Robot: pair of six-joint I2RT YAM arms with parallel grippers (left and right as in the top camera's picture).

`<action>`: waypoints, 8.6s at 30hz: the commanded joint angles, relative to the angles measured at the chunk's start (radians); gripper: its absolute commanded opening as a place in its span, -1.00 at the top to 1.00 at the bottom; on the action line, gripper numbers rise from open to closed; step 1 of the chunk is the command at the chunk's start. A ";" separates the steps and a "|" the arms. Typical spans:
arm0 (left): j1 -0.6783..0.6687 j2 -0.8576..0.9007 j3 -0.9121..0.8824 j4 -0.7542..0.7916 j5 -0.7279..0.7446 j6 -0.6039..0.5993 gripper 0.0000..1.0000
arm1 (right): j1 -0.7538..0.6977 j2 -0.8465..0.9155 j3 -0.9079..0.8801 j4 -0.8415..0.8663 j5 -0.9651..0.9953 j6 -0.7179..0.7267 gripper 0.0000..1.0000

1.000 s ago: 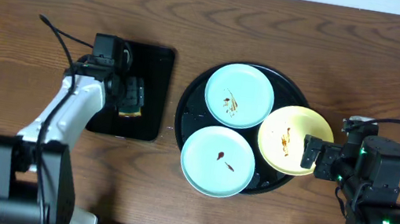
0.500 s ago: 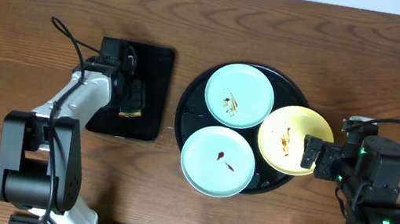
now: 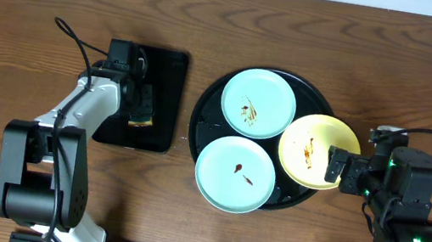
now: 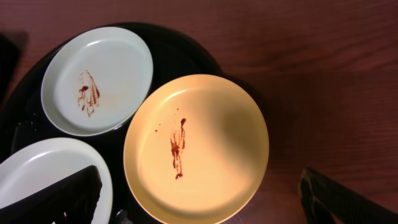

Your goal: Clean dirty plates on tray and stack at the side

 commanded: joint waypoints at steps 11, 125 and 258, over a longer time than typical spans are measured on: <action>-0.055 -0.024 0.023 -0.024 -0.101 -0.035 -0.15 | 0.006 -0.002 0.021 -0.001 0.010 0.010 -0.98; -0.100 -0.033 0.032 -0.051 -0.129 -0.107 -0.24 | 0.006 -0.002 0.021 -0.023 0.011 0.010 -0.98; -0.177 -0.351 0.033 -0.012 -0.324 -0.061 0.85 | -0.115 0.569 0.011 0.144 -0.020 0.089 0.98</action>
